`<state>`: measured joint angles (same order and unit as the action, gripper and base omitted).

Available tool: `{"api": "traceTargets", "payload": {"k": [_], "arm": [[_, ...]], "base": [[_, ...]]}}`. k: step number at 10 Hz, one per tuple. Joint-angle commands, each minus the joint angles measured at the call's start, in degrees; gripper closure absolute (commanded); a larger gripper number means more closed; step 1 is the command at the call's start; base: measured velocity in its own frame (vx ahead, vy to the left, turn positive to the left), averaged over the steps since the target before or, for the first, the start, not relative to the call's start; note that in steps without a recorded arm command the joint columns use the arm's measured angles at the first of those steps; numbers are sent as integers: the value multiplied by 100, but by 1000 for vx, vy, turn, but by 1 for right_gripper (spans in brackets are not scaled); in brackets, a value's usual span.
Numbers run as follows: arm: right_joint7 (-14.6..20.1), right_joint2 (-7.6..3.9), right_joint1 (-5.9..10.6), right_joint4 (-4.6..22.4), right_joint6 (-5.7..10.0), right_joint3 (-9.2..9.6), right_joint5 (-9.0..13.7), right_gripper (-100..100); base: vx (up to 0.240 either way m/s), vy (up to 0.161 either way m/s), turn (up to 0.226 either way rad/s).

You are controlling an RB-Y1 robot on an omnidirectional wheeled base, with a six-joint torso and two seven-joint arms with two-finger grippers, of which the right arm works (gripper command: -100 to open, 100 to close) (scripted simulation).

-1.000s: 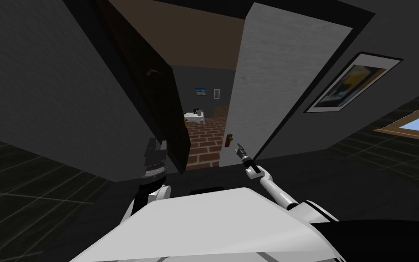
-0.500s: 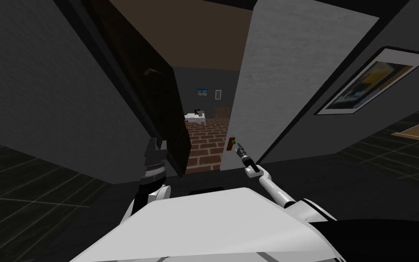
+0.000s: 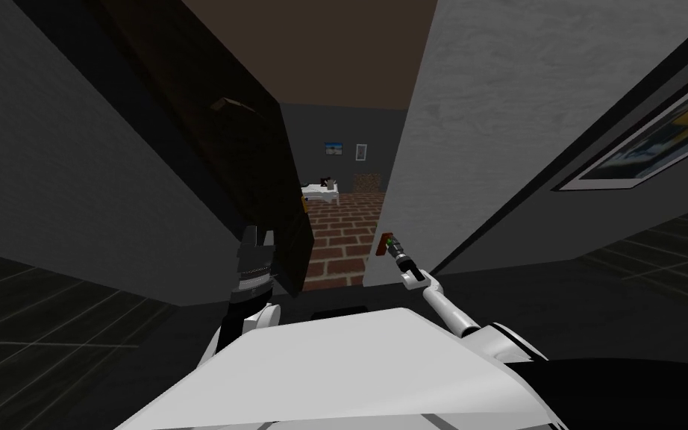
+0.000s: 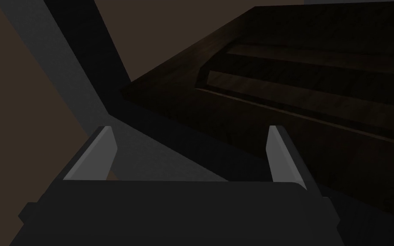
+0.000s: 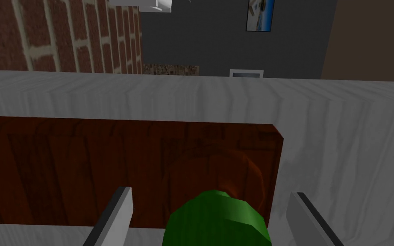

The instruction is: Push the door open

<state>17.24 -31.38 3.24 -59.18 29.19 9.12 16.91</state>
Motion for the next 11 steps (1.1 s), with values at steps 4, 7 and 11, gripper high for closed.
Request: {"api": "traceTargets", "payload": {"k": [4,7,11], "arm": [[3,-2,-5,-2,4,3,1,100],[-82,53,69,59,-22,-99,0,100],[-242,173,181,178,-59,-279,-2,100]], "base": [[-17,2,2],[31,8,-17],[151,33,-45]]}}
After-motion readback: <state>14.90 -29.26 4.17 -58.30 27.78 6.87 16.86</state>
